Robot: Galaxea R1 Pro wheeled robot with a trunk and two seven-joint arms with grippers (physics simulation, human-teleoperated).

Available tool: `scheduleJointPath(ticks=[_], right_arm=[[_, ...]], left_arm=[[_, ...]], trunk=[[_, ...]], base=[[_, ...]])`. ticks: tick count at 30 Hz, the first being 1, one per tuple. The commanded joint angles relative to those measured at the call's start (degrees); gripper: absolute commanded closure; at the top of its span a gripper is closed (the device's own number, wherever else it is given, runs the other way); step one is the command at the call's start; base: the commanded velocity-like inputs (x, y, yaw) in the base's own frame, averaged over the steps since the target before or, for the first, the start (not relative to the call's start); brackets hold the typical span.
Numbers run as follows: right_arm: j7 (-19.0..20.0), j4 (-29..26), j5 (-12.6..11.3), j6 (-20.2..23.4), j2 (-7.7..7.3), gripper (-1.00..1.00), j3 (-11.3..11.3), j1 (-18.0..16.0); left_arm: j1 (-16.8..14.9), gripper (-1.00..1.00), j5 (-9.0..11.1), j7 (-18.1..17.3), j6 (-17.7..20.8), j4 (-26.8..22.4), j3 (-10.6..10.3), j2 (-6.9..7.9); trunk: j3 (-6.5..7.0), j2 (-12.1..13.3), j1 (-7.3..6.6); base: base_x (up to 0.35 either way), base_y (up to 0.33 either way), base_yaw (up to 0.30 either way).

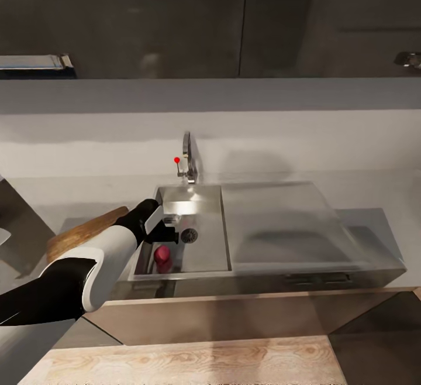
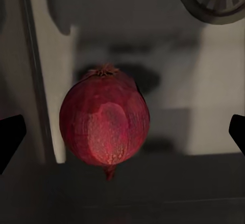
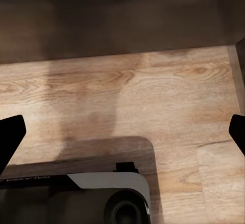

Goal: In the kitchen, take the Vidalia onion out of the sink, dice it on the chopping board with the paring knife, put the diced onion into the bowl on the countertop, then place both the paring knife and the chopping board into the sink.

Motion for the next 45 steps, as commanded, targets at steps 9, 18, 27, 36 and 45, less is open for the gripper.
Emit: scheduleJointPath(ticks=[9,18,27,36,45], right_arm=[[-0.2,0.0,0.0,-0.1,0.01,-1.0,0.0,0.0],[-0.2,0.0,0.0,-0.1,0.02,-1.0,0.0,0.0],[-0.2,0.0,0.0,-0.1,0.03,-1.0,0.0,0.0],[-0.2,0.0,0.0,-0.1,0.05,-1.0,0.0,0.0],[-0.2,0.0,0.0,-0.1,0.09,-1.0,0.1,0.0]], left_arm=[[0.0,-1.0,0.6,0.5,0.2,-0.1,-0.1,0.0],[0.0,-1.0,0.6,0.5,0.2,0.0,-0.1,0.07],[0.0,-1.0,0.6,0.5,0.2,0.0,-0.1,0.08],[0.0,-1.0,0.6,0.5,0.2,0.0,-0.1,0.08],[0.0,-1.0,0.6,0.5,0.2,0.0,-0.1,0.03]], trunk=[[-0.7,-0.1,0.03],[-1.29,-0.1,0.03],[-1.89,-0.1,0.03],[-2.48,-0.1,0.03],[-3.08,-0.1,0.03]], base=[[0.0,0.0,0.0],[0.0,0.0,0.0],[0.0,0.0,0.0],[0.0,0.0,0.0],[0.0,0.0,0.0]])
